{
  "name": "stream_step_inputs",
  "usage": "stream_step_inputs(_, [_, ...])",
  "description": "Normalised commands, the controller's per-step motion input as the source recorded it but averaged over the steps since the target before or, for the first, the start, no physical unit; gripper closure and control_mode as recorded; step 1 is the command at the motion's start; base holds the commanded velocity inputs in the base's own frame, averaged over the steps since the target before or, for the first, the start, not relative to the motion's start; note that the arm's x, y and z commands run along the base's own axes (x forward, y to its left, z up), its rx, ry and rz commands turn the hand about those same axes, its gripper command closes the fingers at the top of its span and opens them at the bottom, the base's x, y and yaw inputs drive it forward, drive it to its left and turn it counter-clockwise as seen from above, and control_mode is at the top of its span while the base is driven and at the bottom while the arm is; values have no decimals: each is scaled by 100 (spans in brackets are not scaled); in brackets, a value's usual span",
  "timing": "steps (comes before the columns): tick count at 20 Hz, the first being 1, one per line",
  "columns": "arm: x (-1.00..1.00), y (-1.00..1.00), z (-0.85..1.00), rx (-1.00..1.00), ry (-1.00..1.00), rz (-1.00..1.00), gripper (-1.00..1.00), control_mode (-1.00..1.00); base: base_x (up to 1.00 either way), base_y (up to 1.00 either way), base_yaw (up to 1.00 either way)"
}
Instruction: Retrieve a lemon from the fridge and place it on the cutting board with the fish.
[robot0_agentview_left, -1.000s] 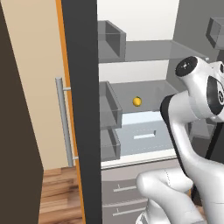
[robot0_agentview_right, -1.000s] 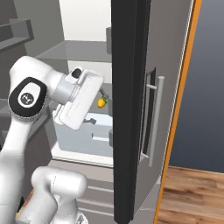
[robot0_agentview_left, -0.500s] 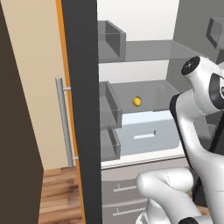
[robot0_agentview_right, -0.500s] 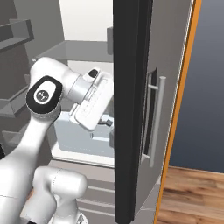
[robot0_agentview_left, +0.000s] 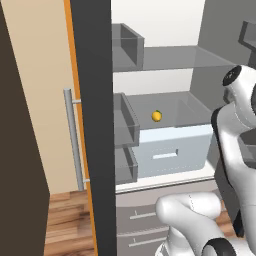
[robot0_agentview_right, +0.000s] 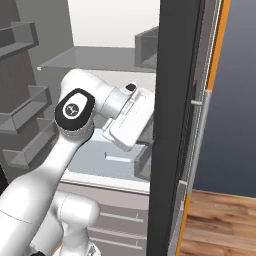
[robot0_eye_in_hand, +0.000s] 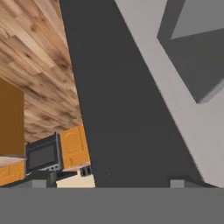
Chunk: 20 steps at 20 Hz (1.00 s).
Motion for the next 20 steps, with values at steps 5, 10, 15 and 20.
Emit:
stream_step_inputs(5, [-30,-94,1,0,21,0,-100,-100,0,0,0])
stream_step_inputs(10, [-27,-87,3,0,23,0,-100,-100,0,0,0])
stream_step_inputs(15, [-12,-2,2,-3,12,0,-100,-100,0,0,0])
stream_step_inputs(20, [-57,40,20,-2,0,0,-100,-100,0,0,0])
